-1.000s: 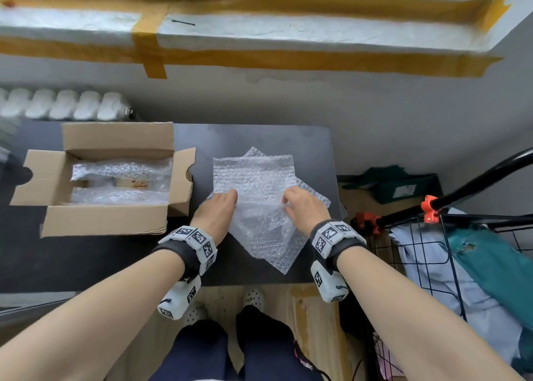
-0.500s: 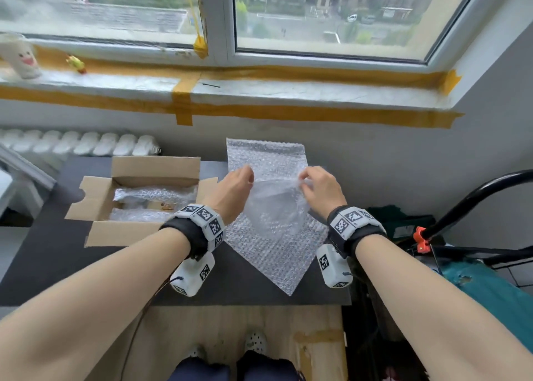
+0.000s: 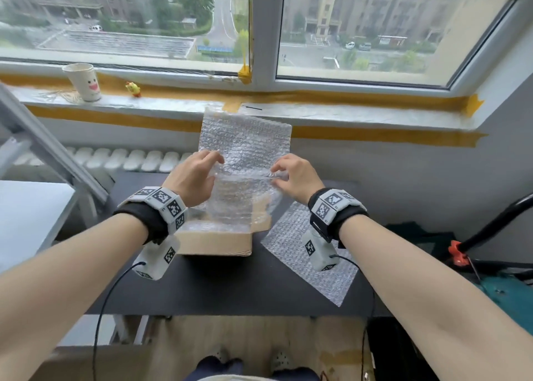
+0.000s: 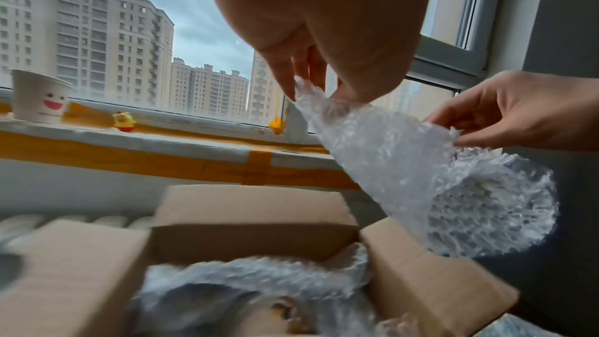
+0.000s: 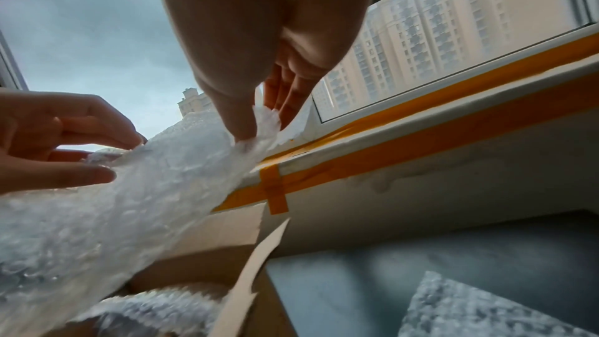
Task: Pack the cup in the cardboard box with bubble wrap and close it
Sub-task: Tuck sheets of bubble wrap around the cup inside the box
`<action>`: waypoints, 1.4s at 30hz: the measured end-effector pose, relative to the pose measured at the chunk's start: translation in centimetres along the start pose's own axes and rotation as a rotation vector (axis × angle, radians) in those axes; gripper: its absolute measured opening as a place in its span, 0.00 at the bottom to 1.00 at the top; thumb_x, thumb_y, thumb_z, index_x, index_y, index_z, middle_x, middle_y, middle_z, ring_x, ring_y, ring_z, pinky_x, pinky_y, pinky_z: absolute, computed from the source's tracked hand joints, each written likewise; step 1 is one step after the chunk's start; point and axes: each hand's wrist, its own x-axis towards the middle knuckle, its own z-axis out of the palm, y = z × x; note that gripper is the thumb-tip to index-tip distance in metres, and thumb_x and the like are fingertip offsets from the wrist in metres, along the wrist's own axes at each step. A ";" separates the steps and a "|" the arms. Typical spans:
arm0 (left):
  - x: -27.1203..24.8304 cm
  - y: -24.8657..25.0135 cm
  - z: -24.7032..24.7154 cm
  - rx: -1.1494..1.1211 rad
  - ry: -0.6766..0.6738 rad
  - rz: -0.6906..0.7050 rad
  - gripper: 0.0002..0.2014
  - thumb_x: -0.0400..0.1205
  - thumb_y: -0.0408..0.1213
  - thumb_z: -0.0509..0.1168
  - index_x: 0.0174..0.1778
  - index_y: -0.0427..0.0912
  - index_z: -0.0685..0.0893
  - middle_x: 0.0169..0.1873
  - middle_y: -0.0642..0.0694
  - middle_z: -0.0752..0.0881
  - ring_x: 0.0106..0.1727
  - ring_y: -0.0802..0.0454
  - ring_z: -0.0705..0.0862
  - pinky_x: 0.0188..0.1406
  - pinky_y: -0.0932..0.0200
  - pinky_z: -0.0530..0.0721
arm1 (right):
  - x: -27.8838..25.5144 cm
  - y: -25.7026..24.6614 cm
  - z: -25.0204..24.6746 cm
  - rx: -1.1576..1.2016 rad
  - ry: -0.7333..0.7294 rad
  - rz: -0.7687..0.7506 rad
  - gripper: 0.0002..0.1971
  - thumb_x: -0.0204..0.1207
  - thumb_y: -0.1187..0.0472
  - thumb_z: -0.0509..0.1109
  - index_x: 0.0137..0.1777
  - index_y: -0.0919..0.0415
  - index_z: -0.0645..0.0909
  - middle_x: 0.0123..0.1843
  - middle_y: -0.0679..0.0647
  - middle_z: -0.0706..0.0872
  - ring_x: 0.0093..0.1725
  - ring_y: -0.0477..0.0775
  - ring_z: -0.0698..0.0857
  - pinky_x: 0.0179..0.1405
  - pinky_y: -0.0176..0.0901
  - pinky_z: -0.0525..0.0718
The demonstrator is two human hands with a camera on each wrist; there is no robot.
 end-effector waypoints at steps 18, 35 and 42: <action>-4.7 -10.6 2.6 0.001 -0.334 0.084 0.12 0.79 0.29 0.66 0.55 0.44 0.85 0.62 0.46 0.82 0.66 0.45 0.77 0.67 0.48 0.74 | 1.6 -5.7 8.6 -0.268 -0.314 0.105 0.18 0.72 0.63 0.74 0.61 0.55 0.79 0.64 0.51 0.78 0.62 0.54 0.81 0.60 0.55 0.81; -3.1 -9.1 4.9 0.174 -0.684 -0.094 0.27 0.85 0.36 0.52 0.81 0.53 0.57 0.70 0.44 0.78 0.65 0.42 0.80 0.59 0.49 0.80 | 2.4 -5.6 10.3 -0.463 -0.686 -0.004 0.18 0.82 0.65 0.58 0.70 0.60 0.76 0.71 0.57 0.77 0.67 0.61 0.80 0.63 0.54 0.81; -2.0 -8.5 5.6 0.137 -0.728 -0.096 0.27 0.85 0.42 0.53 0.80 0.58 0.55 0.66 0.44 0.77 0.66 0.43 0.79 0.62 0.47 0.80 | 4.7 -5.1 8.8 -0.392 -0.010 -0.148 0.17 0.76 0.67 0.68 0.65 0.64 0.78 0.64 0.60 0.81 0.62 0.60 0.81 0.61 0.50 0.81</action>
